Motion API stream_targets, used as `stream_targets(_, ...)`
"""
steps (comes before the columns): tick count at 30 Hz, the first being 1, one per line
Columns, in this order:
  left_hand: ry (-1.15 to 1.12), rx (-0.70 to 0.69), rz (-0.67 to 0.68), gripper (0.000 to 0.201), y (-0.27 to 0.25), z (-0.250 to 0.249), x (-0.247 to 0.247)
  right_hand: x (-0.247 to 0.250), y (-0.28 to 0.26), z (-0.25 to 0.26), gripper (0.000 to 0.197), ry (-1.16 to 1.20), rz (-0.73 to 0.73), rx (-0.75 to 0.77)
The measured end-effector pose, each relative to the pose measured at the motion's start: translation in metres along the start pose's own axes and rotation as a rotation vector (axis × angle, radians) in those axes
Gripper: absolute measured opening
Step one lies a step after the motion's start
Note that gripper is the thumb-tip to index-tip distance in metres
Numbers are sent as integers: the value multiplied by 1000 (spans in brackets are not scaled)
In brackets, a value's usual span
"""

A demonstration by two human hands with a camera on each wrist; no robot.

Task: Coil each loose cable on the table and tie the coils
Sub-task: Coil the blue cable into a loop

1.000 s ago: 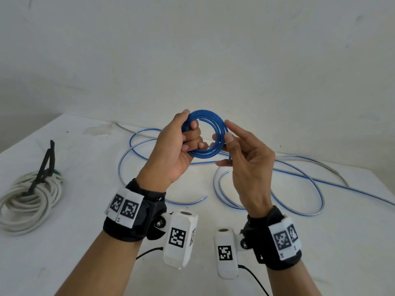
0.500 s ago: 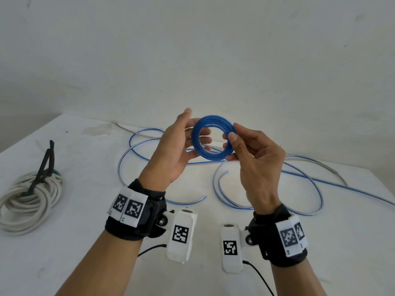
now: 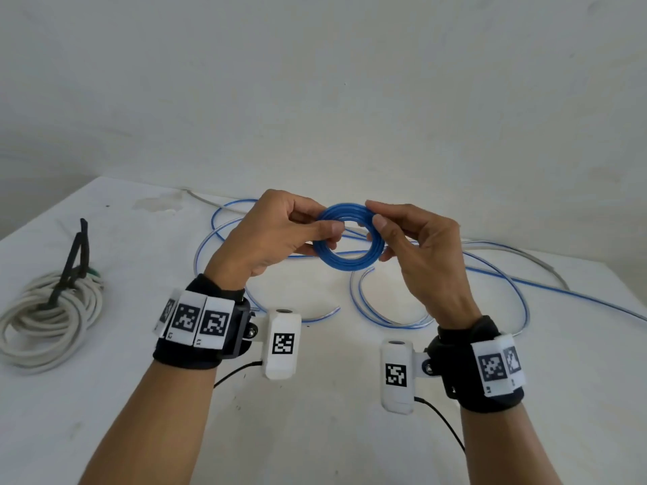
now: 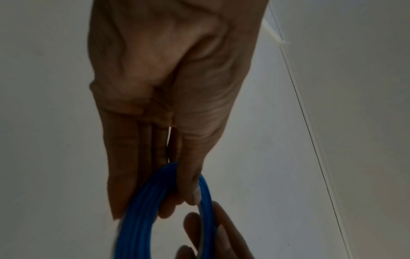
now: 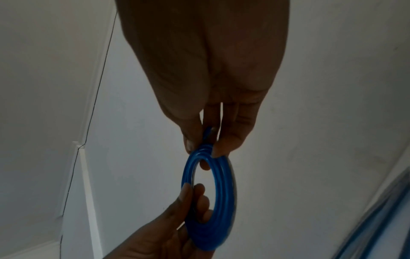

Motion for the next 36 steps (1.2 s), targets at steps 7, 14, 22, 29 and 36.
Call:
stream_targets(7, -92, -7, -53, 17, 2, 2, 3, 4, -2, -2, 4, 62, -137, -32)
stream_targets(14, -241, 30, -73, 14, 3, 5, 8, -2, -1, -3, 21, 47, -15, -33)
stream_targets(22, -308, 24, -124, 14, 5, 7, 6, -4, -3, -1, 13, 109, -143, -13)
stream_targets(29, -263, -4, -59, 15, -12, 6, -10, 11, -15, -1, 22, 107, -124, -90)
stream_targets(36, -225, 47, 139, 29, -40, -21, -32, 34, -49, 22, 22, 115, -132, -96)
Point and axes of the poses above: each hand's wrist, its own y-axis towards the middle knuckle, its own x-axis out of the back of the hand, z = x × y, the point moved 7 cm from there along y, towards the middle knuckle
